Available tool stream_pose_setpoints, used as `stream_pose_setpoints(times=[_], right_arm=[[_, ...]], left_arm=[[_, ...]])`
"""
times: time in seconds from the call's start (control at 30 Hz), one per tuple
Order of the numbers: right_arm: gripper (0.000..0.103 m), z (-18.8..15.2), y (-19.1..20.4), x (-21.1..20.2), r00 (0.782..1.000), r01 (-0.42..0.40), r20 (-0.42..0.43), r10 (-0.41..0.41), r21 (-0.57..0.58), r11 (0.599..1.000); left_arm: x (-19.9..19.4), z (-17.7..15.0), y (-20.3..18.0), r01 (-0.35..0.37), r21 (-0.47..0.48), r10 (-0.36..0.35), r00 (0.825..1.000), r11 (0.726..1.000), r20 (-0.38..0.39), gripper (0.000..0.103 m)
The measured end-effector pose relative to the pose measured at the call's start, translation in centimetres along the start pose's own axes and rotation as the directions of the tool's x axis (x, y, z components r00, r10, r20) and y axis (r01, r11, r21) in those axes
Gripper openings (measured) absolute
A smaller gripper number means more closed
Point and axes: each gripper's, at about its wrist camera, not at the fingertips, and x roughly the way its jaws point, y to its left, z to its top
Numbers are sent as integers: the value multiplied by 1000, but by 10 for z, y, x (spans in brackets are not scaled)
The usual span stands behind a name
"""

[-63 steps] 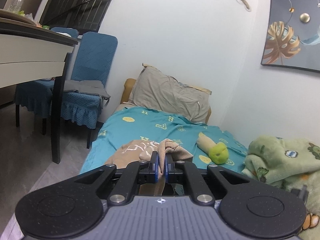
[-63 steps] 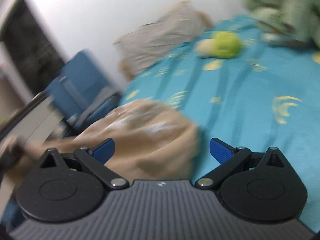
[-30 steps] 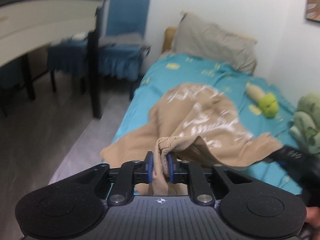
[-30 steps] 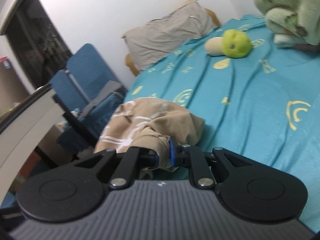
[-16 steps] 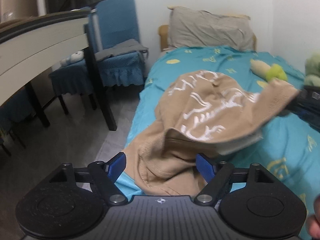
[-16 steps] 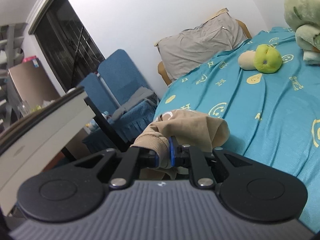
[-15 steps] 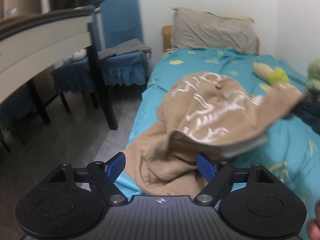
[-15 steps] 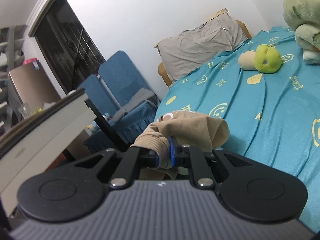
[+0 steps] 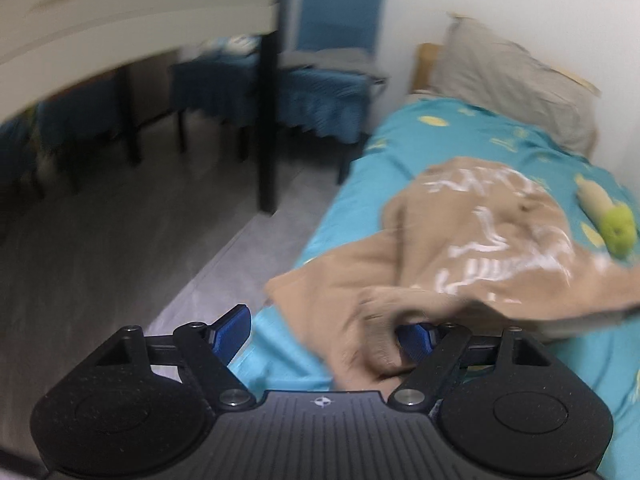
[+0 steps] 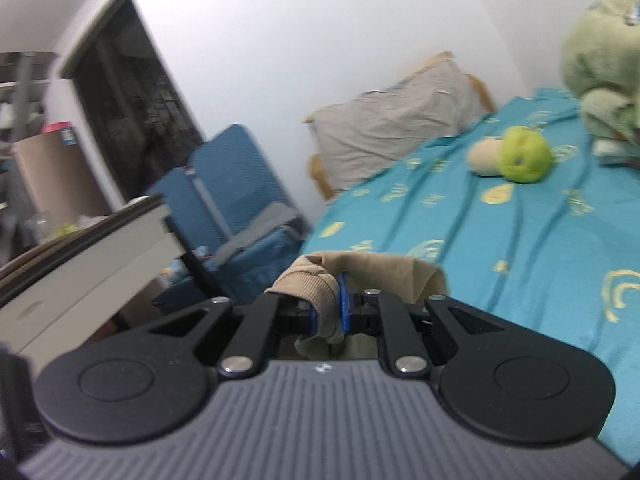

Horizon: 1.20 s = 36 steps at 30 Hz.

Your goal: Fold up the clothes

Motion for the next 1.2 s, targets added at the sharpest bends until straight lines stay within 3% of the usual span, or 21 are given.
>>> stream_pose_setpoints(times=[0.07,0.13,0.2,0.27,0.3,0.4,0.53,0.7,0.83,0.93,1.0,1.07,1.13,1.2], right_arm=[[16,-1,-5,3,997,83,-7,-83,9,996],[16,-5,-14,7,988,153,-26,-153,28,988],[20,-8,-25,12,978,202,-59,-199,54,978],[25,-11,-35,17,970,233,-97,-225,82,969],[25,-13,-39,18,968,237,-109,-226,97,967],[25,-16,-46,19,971,223,-122,-207,144,964],[25,-21,-44,19,974,207,-126,-190,137,969],[25,-27,-45,24,960,237,-181,-213,126,963],[25,-33,-47,29,937,285,-239,-256,96,954],[25,-36,-49,28,930,302,-246,-273,88,949],[25,-36,-50,26,933,299,-238,-271,90,950],[25,-36,-49,25,934,299,-229,-275,79,951],[25,-35,-47,24,933,304,-222,-283,65,950],[25,-35,-47,25,933,303,-221,-283,60,951]], left_arm=[[-8,1,6,8,-10,-8,1000,1000,11,82],[-25,4,10,63,-35,-61,995,997,76,82],[-44,6,9,139,-40,-130,977,990,172,81],[-60,6,4,183,-8,-176,954,983,243,82],[-63,5,-1,179,16,-177,952,984,251,83],[-59,-1,-16,112,97,-130,969,989,209,83],[-38,-6,-27,69,133,-81,993,989,90,83],[-14,-10,-27,28,144,-34,999,989,41,83],[-1,-10,-36,-3,190,-8,998,982,55,84],[13,-12,-52,9,257,-20,999,966,42,84],[22,-17,-65,-37,318,19,998,947,59,83],[29,-19,-74,-75,360,43,995,930,95,78],[29,-19,-78,-71,376,23,991,924,132,48],[21,-17,-77,-46,374,-19,986,926,168,27]])
